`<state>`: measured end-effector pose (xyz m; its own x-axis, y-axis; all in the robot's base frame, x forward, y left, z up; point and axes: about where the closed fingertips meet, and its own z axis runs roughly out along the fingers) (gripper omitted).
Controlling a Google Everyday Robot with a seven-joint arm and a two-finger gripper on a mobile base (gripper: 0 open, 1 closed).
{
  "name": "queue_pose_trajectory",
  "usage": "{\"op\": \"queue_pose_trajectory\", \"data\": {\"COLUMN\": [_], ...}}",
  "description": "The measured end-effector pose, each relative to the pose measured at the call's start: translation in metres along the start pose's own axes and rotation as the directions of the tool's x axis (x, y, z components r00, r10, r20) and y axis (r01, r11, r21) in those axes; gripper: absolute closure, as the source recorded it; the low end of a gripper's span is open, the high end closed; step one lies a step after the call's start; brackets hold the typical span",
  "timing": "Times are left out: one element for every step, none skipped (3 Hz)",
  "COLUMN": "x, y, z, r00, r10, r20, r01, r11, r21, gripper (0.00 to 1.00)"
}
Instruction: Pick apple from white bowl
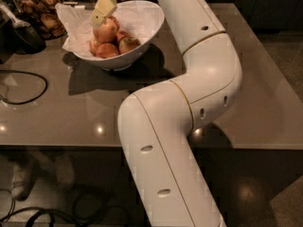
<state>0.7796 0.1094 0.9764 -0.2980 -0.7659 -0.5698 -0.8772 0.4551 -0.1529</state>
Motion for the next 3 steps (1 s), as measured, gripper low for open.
{"op": "queue_pose_trajectory", "data": {"x": [0.0135, 0.0191, 0.0232], "y": [0.0019, 0.004, 0.0055], "z": [0.0091, 0.0139, 0.0167], "r00": [0.995, 0.988, 0.982], "r10": [0.082, 0.134, 0.167], "r20": [-0.048, -0.074, -0.089], "r01": [-0.083, -0.136, -0.17], "r11": [0.9965, 0.9906, 0.9852], "r21": [-0.015, -0.019, -0.024], "gripper": [0.18, 0.23, 0.19]}}
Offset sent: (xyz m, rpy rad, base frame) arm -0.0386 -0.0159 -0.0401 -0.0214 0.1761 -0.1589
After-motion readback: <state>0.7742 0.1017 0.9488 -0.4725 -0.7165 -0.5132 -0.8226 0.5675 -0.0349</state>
